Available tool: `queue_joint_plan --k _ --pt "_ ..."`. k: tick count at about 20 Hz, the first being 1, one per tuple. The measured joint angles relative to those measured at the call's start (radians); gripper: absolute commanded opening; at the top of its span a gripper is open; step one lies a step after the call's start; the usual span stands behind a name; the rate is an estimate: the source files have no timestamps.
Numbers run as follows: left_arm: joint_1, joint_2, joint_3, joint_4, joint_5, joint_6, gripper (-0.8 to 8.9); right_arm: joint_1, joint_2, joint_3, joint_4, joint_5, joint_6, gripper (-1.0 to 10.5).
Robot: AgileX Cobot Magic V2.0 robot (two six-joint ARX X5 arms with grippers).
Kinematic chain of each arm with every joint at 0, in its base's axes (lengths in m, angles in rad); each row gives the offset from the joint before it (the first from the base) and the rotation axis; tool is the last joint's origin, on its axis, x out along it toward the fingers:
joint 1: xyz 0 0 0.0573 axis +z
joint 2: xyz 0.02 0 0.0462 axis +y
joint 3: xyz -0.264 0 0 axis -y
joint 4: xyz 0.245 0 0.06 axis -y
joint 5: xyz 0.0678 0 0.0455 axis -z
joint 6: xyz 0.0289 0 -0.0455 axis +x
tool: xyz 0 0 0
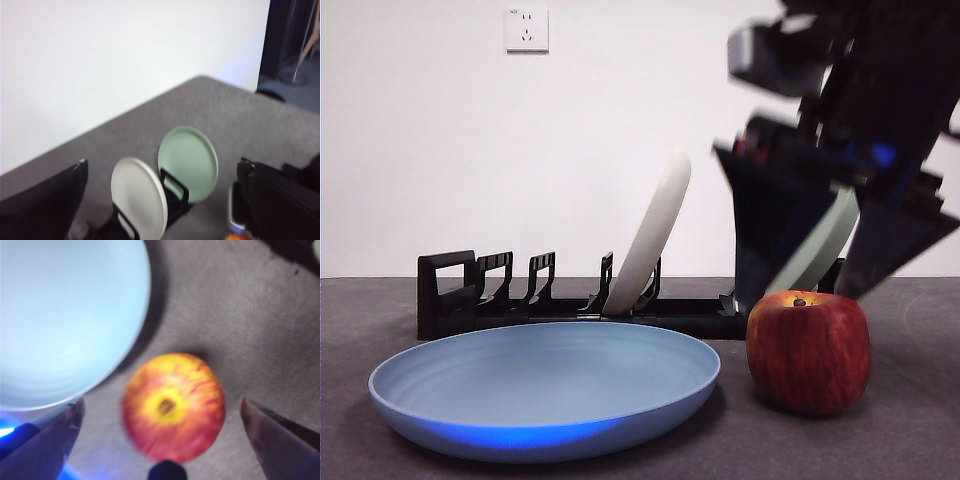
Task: Take the blue plate from the plate rack,put the plate on the table,take the apple from the table,put the apple in the plate
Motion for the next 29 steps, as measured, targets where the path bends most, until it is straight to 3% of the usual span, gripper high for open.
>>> queue_joint_plan --k 6,7,9,15,19,23,29 --pt "0.0 0.004 0.0 -0.072 0.001 -0.024 5.02 -0.002 0.129 0.0 0.041 0.003 -0.01 5.6" --pt "0.0 0.004 0.0 -0.076 0.001 -0.028 5.02 -0.002 0.13 0.0 0.041 0.003 -0.011 4.4" --pt "0.0 0.004 0.0 -0.085 0.001 -0.034 5.02 -0.002 0.13 0.0 0.037 0.003 -0.007 -0.4" --pt "0.0 0.004 0.0 -0.103 0.002 -0.04 5.02 -0.002 0.13 0.004 0.018 0.004 -0.006 -0.2" --pt "0.0 0.004 0.0 -0.103 0.001 -0.046 5.02 0.005 0.13 0.103 -0.064 -0.007 0.001 -0.2" --pt "0.0 0.004 0.0 -0.103 0.001 -0.046 5.02 0.038 0.142 0.241 -0.041 -0.174 0.005 -0.2" --pt "0.0 0.004 0.0 -0.108 -0.077 -0.043 5.02 0.12 0.368 0.395 -0.032 -0.172 0.004 -0.2"
